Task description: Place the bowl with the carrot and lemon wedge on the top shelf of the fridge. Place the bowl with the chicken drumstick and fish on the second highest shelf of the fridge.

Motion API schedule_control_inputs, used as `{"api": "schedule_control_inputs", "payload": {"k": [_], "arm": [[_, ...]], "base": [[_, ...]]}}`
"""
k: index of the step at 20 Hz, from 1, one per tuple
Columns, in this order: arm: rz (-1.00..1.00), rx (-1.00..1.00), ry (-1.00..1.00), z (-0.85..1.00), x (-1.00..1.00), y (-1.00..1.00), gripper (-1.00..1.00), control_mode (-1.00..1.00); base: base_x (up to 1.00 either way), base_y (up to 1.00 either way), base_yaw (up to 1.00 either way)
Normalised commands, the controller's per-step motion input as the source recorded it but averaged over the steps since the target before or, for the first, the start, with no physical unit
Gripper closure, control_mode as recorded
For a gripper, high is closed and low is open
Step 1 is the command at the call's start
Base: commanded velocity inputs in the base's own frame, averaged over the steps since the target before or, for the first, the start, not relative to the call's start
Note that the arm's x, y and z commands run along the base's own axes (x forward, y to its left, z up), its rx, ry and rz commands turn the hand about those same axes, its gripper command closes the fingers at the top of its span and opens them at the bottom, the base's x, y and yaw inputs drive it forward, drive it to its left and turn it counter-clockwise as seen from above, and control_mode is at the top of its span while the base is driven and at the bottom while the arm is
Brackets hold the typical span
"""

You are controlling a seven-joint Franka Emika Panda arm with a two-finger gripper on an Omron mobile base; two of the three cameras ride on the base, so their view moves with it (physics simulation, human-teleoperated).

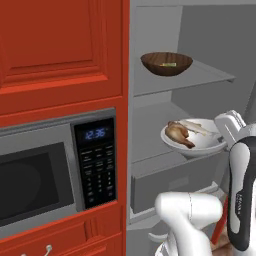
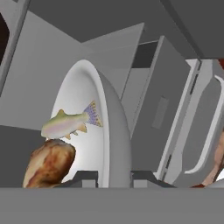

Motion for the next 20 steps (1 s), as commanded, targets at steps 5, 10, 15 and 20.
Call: {"api": "schedule_control_inputs", "payload": {"k": [5,10,15,20], "arm": [[0.01,-0.01,0.0,-0.09,0.22,-0.04,1.0,-1.0],[0.05,0.0,0.0,-0.5,0.77,-0.59,1.0,-1.0],[0.01,0.0,0.02,-0.57,1.0,-0.25,1.0,-1.0],[0.0,-0.02,0.1,-0.62,1.0,0.0,1.0,-1.0]], "base": [[0.28,-0.09,0.02],[0.0,0.0,0.0],[0.0,0.0,0.0],[0.0,0.0,0.0]]}}
